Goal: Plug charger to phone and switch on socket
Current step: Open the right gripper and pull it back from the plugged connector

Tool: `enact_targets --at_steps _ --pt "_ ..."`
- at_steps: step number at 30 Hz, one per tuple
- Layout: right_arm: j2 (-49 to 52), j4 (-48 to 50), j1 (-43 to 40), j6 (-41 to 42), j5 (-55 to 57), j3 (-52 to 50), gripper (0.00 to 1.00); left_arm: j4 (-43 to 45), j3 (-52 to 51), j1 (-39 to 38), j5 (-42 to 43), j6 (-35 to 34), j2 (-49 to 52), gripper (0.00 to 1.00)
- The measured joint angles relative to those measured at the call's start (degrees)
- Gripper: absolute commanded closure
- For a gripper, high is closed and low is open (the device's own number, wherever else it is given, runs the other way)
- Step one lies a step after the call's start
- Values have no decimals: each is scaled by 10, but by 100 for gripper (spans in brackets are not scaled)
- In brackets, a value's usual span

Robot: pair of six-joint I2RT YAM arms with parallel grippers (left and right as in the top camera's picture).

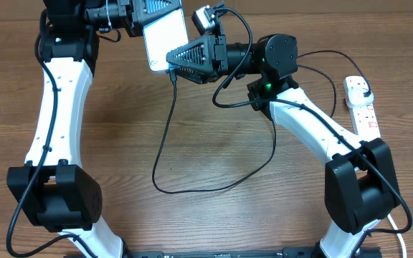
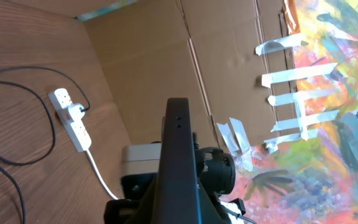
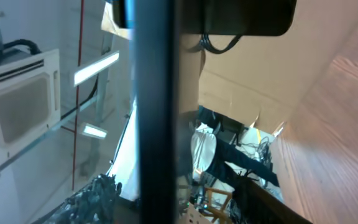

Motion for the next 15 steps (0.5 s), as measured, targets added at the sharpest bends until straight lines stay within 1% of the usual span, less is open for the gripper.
enact_targets --at_steps 4,7,10,12,13,14,15 --pt "0 1 -12 0 -2 0 38 -2 0 18 2 0 0 96" --pt "0 -3 -39 1 -3 0 42 -8 0 26 2 1 0 96" --pt "0 -47 -76 -10 -4 0 43 -14 0 33 1 2 0 96" --pt "-1 -135 -104 -42 -4 0 44 -15 0 33 -1 2 0 96" --pt "-2 -210 -116 -75 -2 3 45 -15 0 33 -4 2 0 96" --pt "-2 -306 -128 -112 2 5 46 -16 0 33 -6 2 0 96" --pt "-3 -336 -133 -134 0 4 46 -16 0 33 -9 2 0 96"
